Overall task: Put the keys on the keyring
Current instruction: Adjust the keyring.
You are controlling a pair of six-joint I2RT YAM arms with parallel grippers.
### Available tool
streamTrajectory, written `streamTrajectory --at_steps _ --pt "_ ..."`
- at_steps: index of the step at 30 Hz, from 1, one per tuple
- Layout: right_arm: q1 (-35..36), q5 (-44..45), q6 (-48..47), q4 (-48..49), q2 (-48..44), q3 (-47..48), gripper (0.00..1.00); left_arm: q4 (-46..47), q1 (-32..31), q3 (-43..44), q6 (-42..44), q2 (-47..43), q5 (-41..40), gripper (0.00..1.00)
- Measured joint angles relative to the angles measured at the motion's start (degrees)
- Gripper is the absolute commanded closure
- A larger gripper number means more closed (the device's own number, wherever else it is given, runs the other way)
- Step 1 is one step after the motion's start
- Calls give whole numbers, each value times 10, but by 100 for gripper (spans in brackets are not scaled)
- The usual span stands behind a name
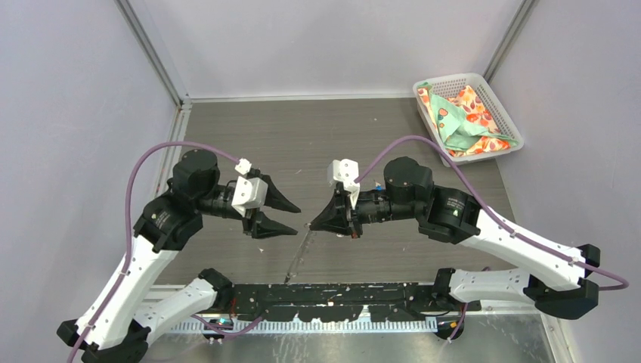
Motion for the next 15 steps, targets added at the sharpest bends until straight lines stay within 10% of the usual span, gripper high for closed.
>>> streamTrajectory --at_steps 15 --pt "0 -9 -13 -77 60 56 99 -105 0 35 78 56 2 63"
